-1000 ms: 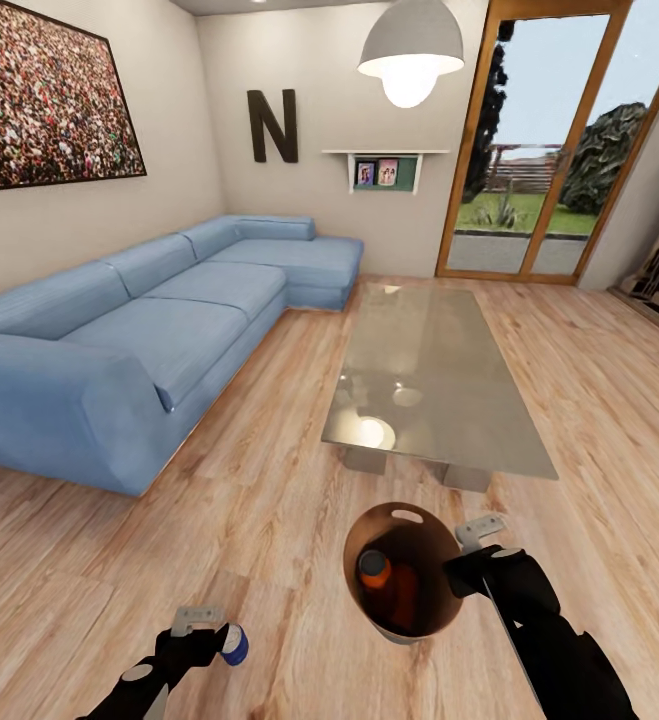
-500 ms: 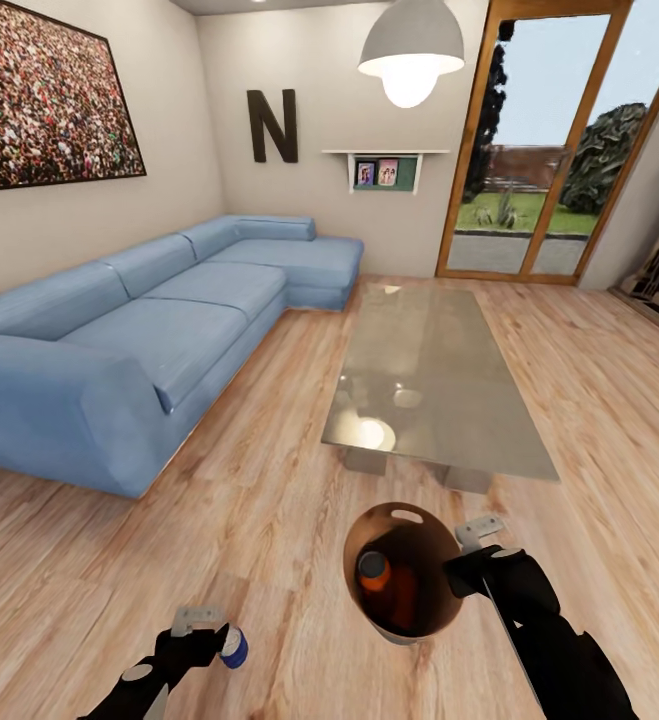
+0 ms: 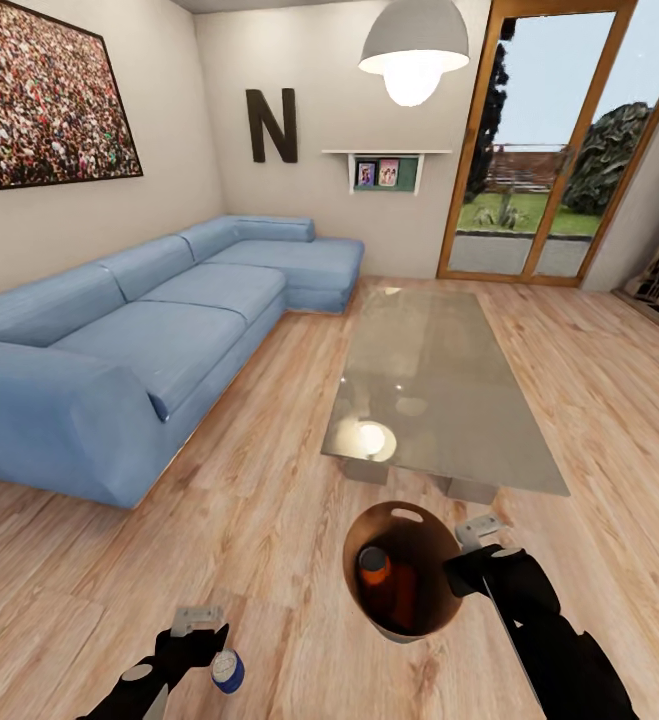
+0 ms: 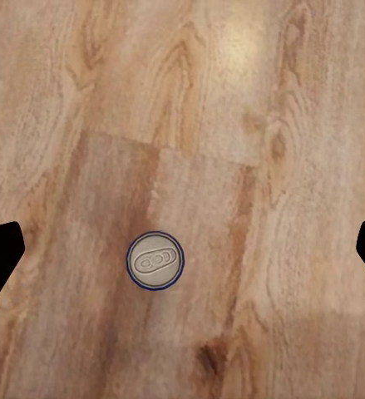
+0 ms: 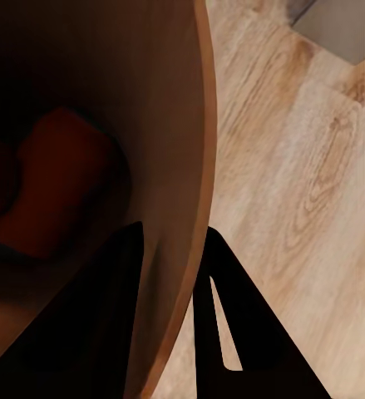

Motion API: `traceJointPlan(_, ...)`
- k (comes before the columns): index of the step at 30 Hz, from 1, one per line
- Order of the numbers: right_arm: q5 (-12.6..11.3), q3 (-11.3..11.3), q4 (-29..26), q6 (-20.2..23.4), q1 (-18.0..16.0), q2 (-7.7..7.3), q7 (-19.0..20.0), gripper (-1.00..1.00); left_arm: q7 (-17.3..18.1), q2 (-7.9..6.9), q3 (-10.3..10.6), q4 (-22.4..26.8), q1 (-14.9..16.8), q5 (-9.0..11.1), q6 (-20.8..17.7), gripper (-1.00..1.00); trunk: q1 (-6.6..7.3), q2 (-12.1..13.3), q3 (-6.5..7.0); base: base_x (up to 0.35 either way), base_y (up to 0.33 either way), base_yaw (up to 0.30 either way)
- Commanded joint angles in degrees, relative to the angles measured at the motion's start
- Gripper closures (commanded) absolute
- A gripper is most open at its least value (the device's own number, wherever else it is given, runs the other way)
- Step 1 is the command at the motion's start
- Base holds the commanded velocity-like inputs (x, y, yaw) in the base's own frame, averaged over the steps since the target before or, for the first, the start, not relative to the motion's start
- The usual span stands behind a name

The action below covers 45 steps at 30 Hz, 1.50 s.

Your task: Put the three can of soda from the living room inside the tash can in the kitchen.

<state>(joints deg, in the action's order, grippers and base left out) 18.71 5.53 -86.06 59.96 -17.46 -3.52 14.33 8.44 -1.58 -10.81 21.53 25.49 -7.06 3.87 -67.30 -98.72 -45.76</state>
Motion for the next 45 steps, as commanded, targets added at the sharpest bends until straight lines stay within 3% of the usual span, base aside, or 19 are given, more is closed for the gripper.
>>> traceJointPlan(1,-0.43,0.01,-0.11,0.04,-0.01,0.00,0.08,1.00,0.00,0.00,0.00,0.00,0.00,0.01,0.00,-1.00,0.00,0.00,0.00,0.002,0.000,0.000)
traceJointPlan(21,-0.43,0.01,-1.51,0.04,-0.01,0.00,0.09,1.00,0.00,0.00,-0.02,0.00,0.00,-0.03,0.09,-1.00,0.00,0.00,-0.04,0.000,0.000,0.000)
traceJointPlan(45,-0.44,0.01,-1.53,0.04,-0.02,0.00,0.08,1.00,0.00,0.07,-0.03,0.00,0.00,-0.06,0.09,-1.00,0.00,0.00,-2.15,0.000,0.000,0.000)
